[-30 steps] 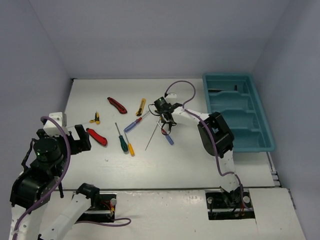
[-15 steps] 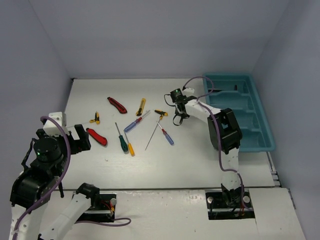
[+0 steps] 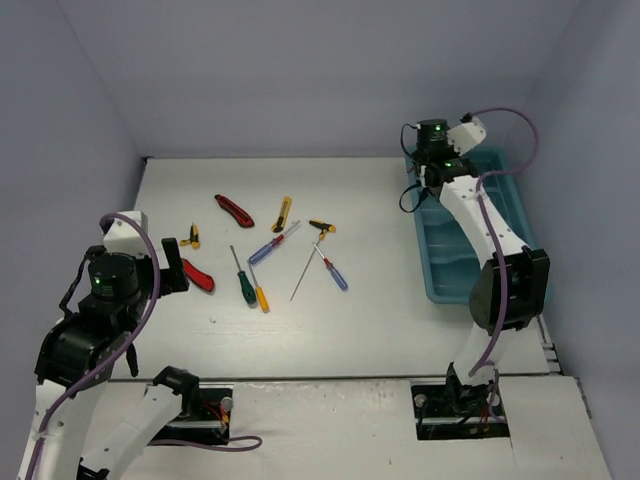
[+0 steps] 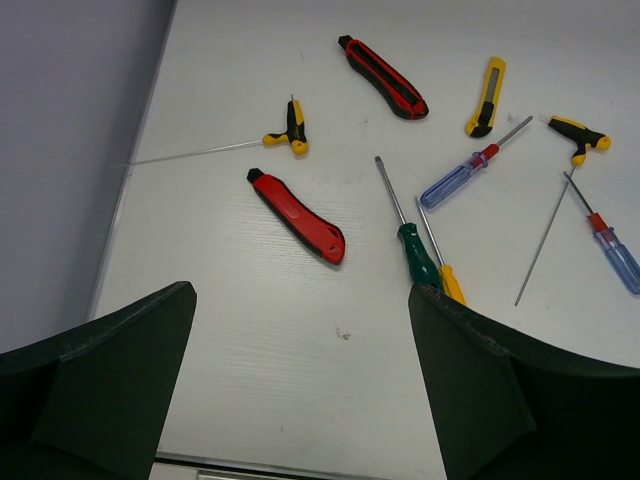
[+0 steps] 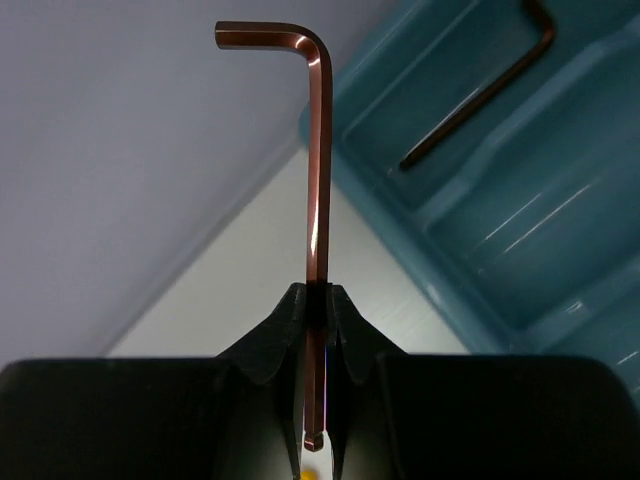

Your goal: Sort the tools into containers

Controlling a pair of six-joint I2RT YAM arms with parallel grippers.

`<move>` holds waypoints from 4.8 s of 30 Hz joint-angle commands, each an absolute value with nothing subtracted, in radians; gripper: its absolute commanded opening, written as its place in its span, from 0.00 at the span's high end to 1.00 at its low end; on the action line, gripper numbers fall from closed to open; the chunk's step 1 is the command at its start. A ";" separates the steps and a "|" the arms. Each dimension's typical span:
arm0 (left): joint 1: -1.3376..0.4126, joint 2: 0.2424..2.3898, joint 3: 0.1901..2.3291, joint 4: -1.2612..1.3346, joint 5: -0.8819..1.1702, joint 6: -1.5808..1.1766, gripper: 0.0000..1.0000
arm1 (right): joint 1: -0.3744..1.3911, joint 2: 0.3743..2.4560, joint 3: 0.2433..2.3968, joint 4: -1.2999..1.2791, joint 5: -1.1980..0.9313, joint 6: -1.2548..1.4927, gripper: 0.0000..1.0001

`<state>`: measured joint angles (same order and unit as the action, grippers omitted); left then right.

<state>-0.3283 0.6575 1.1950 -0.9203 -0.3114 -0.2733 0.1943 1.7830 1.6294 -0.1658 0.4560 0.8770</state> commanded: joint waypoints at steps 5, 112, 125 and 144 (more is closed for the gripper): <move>-0.332 0.723 1.255 -0.880 -0.328 -0.282 0.14 | 0.033 1.942 1.711 -0.118 0.506 1.192 1.00; -0.333 0.752 1.267 -0.887 -0.244 -0.341 0.14 | -0.075 1.811 1.413 -0.120 0.312 1.228 0.73; -0.333 0.797 1.269 -0.880 -0.225 -0.291 0.14 | -0.018 1.744 1.491 -0.112 0.209 0.916 0.44; -0.360 1.832 1.693 -0.850 0.118 0.141 0.26 | 0.144 1.133 0.988 -0.101 -0.073 0.506 0.42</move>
<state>-0.3492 1.7064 1.5799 -0.8596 0.0836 0.0501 0.1421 1.2456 1.0535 -0.1333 0.0094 0.5754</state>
